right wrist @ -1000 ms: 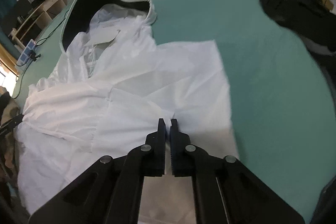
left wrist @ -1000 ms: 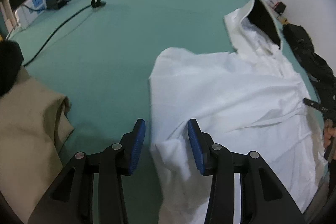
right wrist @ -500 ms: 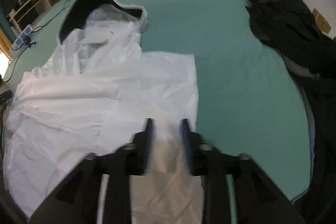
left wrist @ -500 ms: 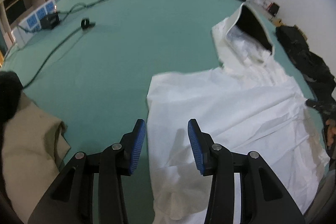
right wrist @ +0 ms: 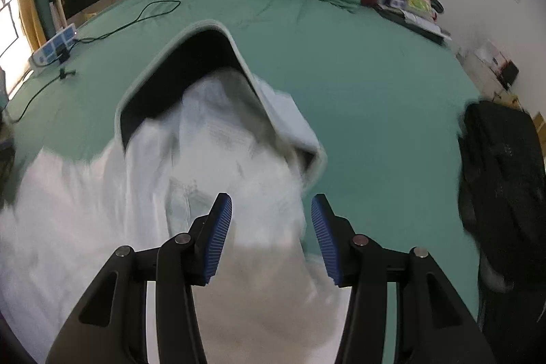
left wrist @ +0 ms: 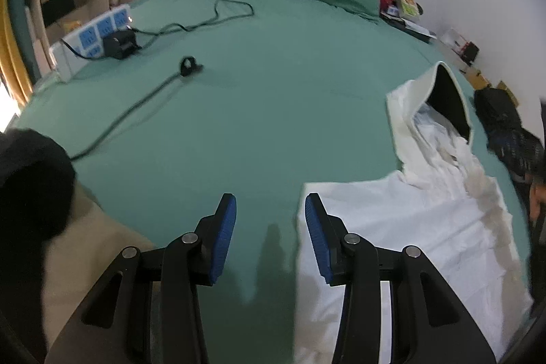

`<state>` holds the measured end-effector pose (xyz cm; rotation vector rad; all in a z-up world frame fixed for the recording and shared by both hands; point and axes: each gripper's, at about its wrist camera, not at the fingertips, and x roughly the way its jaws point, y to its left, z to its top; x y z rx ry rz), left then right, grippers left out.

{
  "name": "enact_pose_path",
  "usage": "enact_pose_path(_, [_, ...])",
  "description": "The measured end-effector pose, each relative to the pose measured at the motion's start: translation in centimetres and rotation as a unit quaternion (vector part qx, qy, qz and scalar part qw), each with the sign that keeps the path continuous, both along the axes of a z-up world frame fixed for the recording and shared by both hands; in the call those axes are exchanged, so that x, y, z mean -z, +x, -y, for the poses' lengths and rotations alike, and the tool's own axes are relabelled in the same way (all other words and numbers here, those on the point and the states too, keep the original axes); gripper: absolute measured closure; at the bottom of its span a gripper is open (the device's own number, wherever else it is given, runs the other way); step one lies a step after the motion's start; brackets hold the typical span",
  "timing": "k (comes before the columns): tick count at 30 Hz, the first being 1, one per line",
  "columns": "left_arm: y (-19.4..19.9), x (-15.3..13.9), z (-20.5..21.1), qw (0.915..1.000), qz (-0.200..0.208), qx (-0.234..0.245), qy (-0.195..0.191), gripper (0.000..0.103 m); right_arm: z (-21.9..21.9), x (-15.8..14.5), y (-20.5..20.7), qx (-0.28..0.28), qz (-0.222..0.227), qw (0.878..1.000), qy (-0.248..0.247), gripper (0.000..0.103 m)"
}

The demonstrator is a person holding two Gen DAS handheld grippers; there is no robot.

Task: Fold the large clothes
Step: 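Grasp the jacket hood edge with the right tool and pull it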

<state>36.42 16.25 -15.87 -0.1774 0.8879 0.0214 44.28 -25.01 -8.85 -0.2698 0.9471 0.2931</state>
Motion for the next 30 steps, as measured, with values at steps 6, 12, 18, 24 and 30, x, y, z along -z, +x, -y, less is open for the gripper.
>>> enact_pose_path(6, [0.4,-0.1,-2.0,0.9994,0.004,-0.03,0.015,0.058,-5.1,-0.1,6.5,-0.022,0.04,0.997,-0.058,0.054])
enact_pose_path(12, [0.5,0.2,-2.5,0.9976,0.002,-0.05,0.049,0.058,-5.9,2.5,8.2,-0.069,0.009,0.997,-0.042,0.1])
enact_pose_path(18, [0.2,-0.3,-2.1,0.9985,0.004,-0.039,0.038,0.058,-5.7,2.8,1.5,-0.124,0.008,0.99,-0.068,0.1])
enact_pose_path(24, [-0.2,-1.1,-1.0,0.9983,0.01,-0.027,0.051,0.058,-5.5,4.1,-3.8,-0.159,-0.005,0.98,-0.122,0.099])
enact_pose_path(30, [-0.4,-0.9,-0.6,0.9988,0.002,-0.021,0.045,0.058,-5.3,3.7,-6.1,-0.2,-0.05,0.973,-0.107,0.058])
